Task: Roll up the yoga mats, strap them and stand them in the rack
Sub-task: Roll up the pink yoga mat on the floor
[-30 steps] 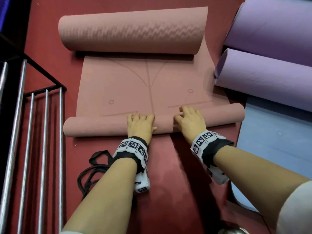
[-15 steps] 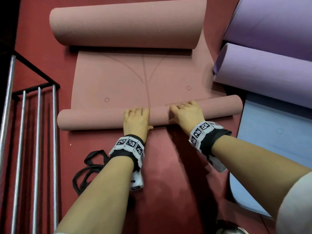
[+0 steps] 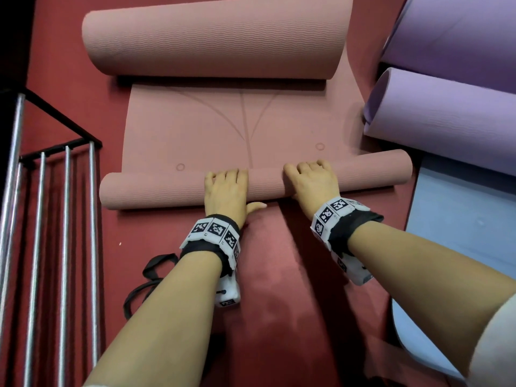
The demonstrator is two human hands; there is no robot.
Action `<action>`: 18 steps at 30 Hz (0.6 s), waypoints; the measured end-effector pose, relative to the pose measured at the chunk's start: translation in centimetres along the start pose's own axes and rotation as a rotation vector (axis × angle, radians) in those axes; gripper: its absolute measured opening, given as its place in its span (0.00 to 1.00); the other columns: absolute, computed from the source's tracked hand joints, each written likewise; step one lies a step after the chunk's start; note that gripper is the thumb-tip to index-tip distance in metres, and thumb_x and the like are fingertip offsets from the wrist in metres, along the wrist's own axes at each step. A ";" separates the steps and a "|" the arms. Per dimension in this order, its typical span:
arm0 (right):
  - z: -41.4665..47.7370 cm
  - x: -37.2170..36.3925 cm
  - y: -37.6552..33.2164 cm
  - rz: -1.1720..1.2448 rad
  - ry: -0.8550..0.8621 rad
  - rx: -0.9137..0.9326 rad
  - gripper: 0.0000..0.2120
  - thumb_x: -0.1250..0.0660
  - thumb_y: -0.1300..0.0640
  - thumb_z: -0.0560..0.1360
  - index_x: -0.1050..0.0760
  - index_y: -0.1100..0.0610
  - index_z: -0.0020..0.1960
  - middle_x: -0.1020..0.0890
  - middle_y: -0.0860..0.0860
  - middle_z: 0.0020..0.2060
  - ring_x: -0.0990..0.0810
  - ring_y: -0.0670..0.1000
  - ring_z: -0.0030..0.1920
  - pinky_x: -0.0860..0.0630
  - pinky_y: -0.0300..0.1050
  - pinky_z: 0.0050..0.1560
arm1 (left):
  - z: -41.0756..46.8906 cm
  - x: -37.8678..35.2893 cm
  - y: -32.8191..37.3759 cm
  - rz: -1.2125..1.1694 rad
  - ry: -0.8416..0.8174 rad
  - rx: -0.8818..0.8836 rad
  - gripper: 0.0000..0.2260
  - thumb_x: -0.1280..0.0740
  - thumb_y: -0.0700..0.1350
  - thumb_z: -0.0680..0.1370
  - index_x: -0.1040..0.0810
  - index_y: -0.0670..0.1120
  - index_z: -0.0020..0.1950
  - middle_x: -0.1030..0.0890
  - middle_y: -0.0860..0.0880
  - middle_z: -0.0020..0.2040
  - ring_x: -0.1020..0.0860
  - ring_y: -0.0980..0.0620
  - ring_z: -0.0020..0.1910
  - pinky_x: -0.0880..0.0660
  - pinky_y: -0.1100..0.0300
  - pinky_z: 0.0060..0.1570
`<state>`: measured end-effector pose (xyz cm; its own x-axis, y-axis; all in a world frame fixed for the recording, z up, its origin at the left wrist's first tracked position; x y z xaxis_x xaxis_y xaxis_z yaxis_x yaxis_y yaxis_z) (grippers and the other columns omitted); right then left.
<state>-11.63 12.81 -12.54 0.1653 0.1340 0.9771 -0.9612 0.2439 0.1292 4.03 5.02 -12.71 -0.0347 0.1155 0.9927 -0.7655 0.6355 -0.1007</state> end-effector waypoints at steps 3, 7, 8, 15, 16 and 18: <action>-0.4 0.6 0.1 0.000 -0.014 0.040 0.18 0.21 0.59 0.51 0.23 0.54 0.39 0.23 0.51 0.25 0.23 0.53 0.27 0.38 0.47 0.46 | 0.1 0.6 -0.1 0.004 -0.028 -0.014 0.31 0.23 0.59 0.59 0.24 0.46 0.57 0.20 0.47 0.53 0.23 0.44 0.52 0.34 0.50 0.56; -1.8 1.0 0.2 0.036 -0.075 0.112 0.21 0.19 0.56 0.47 0.23 0.53 0.37 0.24 0.49 0.21 0.24 0.50 0.22 0.33 0.45 0.45 | -0.6 2.0 -0.3 0.001 -0.129 -0.078 0.20 0.28 0.54 0.70 0.26 0.48 0.59 0.21 0.48 0.56 0.25 0.45 0.57 0.43 0.54 0.58; -2.2 1.3 0.2 0.042 -0.083 0.129 0.21 0.19 0.55 0.47 0.23 0.53 0.37 0.24 0.49 0.21 0.25 0.50 0.21 0.30 0.43 0.45 | -0.7 2.2 -0.3 0.011 -0.185 -0.099 0.19 0.31 0.55 0.73 0.27 0.49 0.60 0.21 0.49 0.57 0.26 0.46 0.58 0.42 0.54 0.59; -4.1 4.3 2.0 0.126 -0.458 0.209 0.24 0.31 0.47 0.71 0.34 0.53 0.63 0.17 0.55 0.50 0.21 0.57 0.52 0.40 0.48 0.64 | -1.9 3.8 0.3 -0.027 -0.485 -0.156 0.23 0.33 0.58 0.74 0.31 0.51 0.65 0.20 0.49 0.58 0.24 0.48 0.59 0.43 0.53 0.65; -4.3 4.5 2.1 0.147 -0.476 0.209 0.25 0.30 0.46 0.71 0.33 0.52 0.63 0.18 0.55 0.51 0.21 0.56 0.54 0.40 0.49 0.65 | -2.1 3.9 0.5 -0.055 -0.508 -0.135 0.24 0.32 0.58 0.74 0.32 0.51 0.66 0.20 0.49 0.59 0.24 0.48 0.60 0.43 0.53 0.65; -4.3 4.4 2.3 0.215 -0.502 0.170 0.25 0.29 0.46 0.70 0.32 0.52 0.63 0.21 0.54 0.57 0.23 0.55 0.58 0.41 0.50 0.66 | -2.1 4.0 0.7 -0.118 -0.517 -0.084 0.25 0.31 0.56 0.74 0.35 0.49 0.66 0.20 0.47 0.58 0.23 0.47 0.59 0.42 0.52 0.63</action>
<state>-12.12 18.09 -8.70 -0.1234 -0.3190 0.9397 -0.9905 0.0982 -0.0968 4.68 7.57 -8.91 -0.2795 -0.3384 0.8985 -0.7303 0.6825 0.0299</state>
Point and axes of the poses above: each hand's wrist, its own z-axis towards the middle knuckle, its own x-axis out of the back of the hand, y = z × x, the point moved 1 cm from there along z, towards the middle knuckle
